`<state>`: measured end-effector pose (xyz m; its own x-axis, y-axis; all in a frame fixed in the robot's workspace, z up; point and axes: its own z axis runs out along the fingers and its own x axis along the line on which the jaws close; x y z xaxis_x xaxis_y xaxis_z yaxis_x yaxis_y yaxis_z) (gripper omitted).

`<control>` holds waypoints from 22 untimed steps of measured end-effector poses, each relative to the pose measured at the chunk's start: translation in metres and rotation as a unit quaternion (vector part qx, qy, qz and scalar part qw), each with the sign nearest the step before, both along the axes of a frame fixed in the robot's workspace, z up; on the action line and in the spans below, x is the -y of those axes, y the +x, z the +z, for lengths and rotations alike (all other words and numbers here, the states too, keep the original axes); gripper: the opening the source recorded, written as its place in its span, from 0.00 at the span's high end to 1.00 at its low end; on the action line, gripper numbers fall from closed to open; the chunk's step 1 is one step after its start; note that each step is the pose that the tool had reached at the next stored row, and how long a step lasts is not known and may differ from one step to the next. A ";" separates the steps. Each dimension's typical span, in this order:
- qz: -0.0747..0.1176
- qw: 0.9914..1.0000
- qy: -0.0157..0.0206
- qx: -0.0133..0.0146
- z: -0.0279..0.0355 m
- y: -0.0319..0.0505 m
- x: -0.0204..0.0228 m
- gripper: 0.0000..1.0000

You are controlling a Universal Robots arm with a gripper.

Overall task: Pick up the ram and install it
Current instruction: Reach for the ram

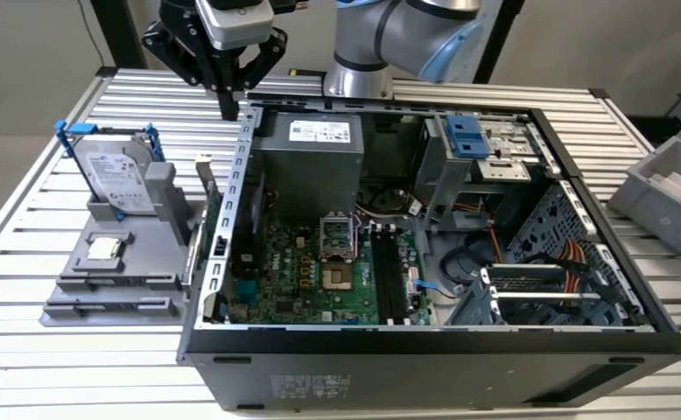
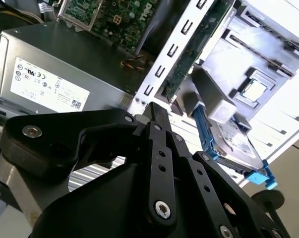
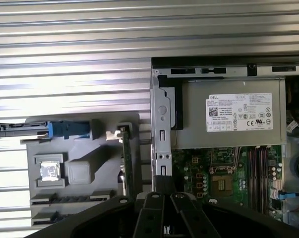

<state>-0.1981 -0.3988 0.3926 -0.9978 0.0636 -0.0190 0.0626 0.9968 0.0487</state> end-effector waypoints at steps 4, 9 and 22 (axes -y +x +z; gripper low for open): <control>0.000 1.000 0.000 0.000 0.0000 -0.0048 0.0000 1.00; 0.000 1.000 0.000 0.000 0.0000 -0.0115 0.0000 1.00; 0.000 1.000 0.000 0.000 0.0000 -0.0322 0.0000 1.00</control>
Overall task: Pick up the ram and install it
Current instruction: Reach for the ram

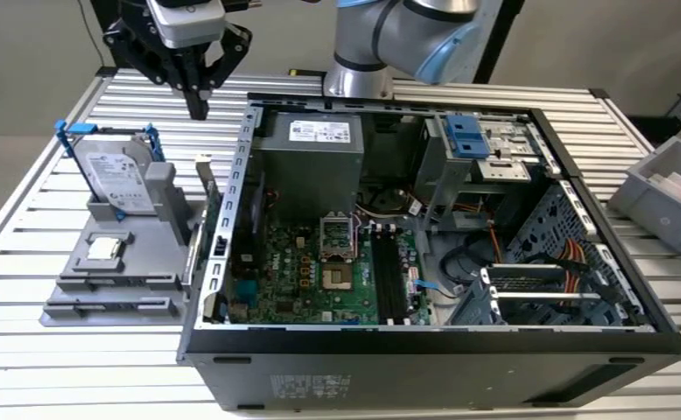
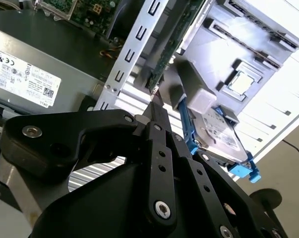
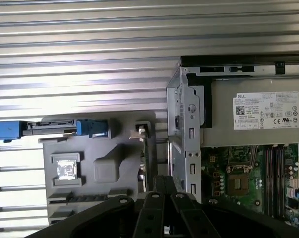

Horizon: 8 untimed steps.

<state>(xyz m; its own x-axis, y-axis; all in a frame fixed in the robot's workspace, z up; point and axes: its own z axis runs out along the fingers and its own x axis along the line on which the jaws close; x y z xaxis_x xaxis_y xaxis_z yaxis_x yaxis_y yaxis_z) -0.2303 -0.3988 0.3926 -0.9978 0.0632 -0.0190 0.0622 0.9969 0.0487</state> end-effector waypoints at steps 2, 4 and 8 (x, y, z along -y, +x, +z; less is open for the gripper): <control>0.000 1.000 0.000 0.000 0.0000 -0.0037 0.0000 1.00; 0.000 1.000 0.000 0.000 0.0000 -0.0071 0.0000 1.00; 0.000 1.000 0.000 0.000 0.0000 -0.0139 0.0000 1.00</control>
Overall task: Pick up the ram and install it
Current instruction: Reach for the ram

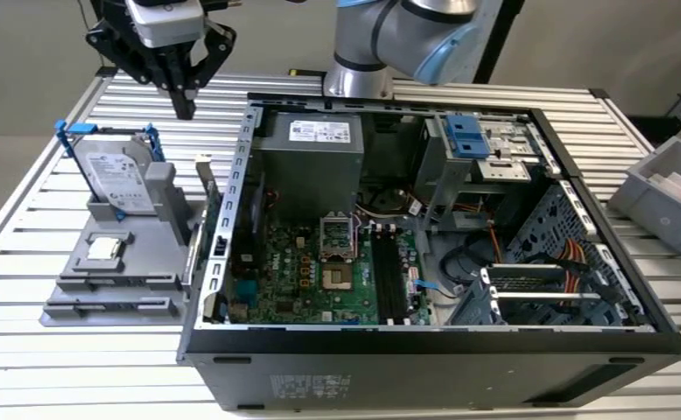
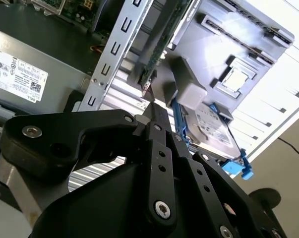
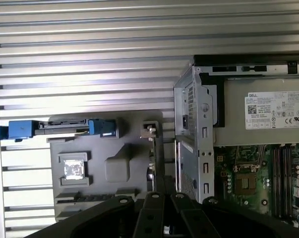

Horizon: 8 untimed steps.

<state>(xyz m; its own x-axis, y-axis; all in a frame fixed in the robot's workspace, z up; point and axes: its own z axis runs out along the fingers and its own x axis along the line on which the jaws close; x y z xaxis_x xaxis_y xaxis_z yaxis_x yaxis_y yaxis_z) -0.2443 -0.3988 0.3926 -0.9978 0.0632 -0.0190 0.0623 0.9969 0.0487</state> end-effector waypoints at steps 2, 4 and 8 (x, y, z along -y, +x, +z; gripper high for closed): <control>0.000 1.000 0.000 0.000 0.0000 -0.0034 0.0000 1.00; 0.000 1.000 0.000 0.000 0.0000 -0.0065 0.0000 1.00; 0.000 1.000 0.000 0.000 -0.0001 -0.0125 0.0000 1.00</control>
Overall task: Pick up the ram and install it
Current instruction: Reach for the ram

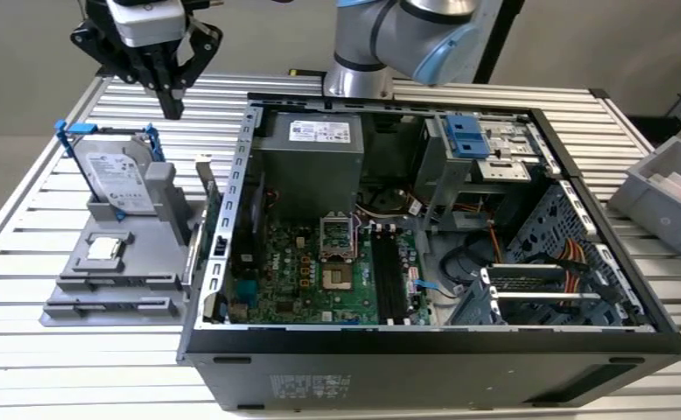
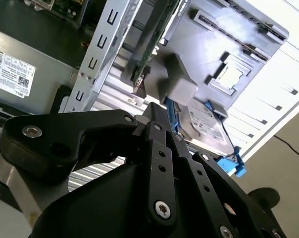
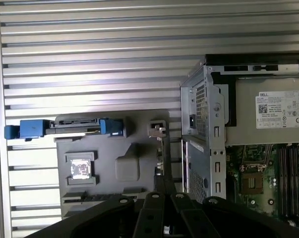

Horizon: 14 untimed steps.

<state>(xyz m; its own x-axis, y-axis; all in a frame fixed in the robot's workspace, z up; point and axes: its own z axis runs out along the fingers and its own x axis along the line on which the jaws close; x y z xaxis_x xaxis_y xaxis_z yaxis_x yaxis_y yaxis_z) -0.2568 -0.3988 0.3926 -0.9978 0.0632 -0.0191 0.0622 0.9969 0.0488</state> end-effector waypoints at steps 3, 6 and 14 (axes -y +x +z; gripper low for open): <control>0.000 1.000 0.000 0.000 0.0000 -0.0043 0.0000 1.00; 0.000 1.000 0.000 0.000 0.0000 -0.0089 0.0000 1.00; 0.000 1.000 0.000 0.000 0.0001 -0.0210 0.0000 1.00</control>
